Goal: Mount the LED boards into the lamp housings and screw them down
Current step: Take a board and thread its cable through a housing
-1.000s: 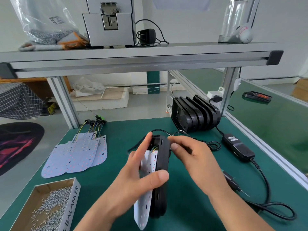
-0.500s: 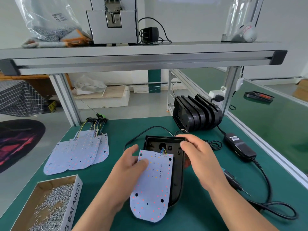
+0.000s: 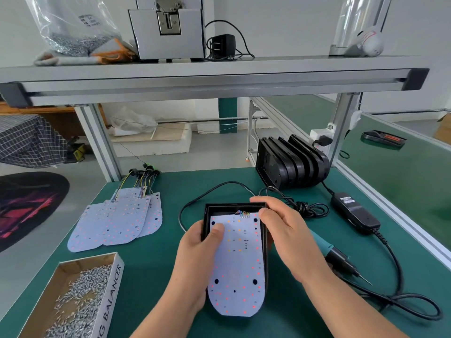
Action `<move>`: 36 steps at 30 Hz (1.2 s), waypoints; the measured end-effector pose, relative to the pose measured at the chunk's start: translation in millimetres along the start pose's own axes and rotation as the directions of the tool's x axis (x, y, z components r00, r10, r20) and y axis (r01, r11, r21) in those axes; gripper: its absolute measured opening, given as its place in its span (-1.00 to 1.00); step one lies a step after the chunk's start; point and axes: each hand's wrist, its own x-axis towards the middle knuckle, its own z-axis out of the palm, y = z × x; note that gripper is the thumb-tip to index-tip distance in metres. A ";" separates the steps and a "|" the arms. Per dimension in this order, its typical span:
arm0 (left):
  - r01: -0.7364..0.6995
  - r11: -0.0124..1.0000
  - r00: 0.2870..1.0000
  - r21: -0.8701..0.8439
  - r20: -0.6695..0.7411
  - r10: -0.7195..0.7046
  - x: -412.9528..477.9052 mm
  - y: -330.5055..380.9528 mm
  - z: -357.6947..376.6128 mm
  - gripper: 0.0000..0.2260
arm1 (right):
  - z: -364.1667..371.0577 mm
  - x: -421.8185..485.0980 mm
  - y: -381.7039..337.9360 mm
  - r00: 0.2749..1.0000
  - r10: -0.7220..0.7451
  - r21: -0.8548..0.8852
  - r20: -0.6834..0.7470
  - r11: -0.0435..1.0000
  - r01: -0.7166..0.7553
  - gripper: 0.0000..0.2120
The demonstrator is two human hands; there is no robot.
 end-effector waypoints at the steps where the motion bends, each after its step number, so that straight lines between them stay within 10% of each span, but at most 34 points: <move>1: 0.005 1.000 1.000 -0.021 0.004 -0.004 -1.1 -0.6 2.0 -0.83 | -0.7 0.3 -0.3 1.000 0.003 -0.003 -0.004 1.000 -0.003 -0.73; 11: -0.149 0.981 0.983 0.127 -0.084 0.161 2.6 -3.6 1.0 -0.79 | 2.8 1.8 6.4 0.993 0.104 0.014 0.048 0.994 -0.104 -0.72; 17: -0.092 0.996 0.967 0.001 0.238 0.089 5.8 -0.8 -10.3 -0.75 | 8.4 -0.1 8.6 0.993 0.112 0.066 -0.045 0.992 -0.109 -0.84; 31: -0.139 0.990 0.982 -0.007 0.126 0.138 5.2 -11.2 1.2 -0.82 | 4.8 2.6 9.5 0.998 0.042 0.006 -0.049 0.999 -0.041 -0.83; 36: 0.027 1.000 0.924 0.011 0.382 -0.029 9.1 -4.0 -16.5 -0.59 | 0.0 6.0 10.4 0.986 0.052 0.075 -0.157 0.996 -0.040 -0.79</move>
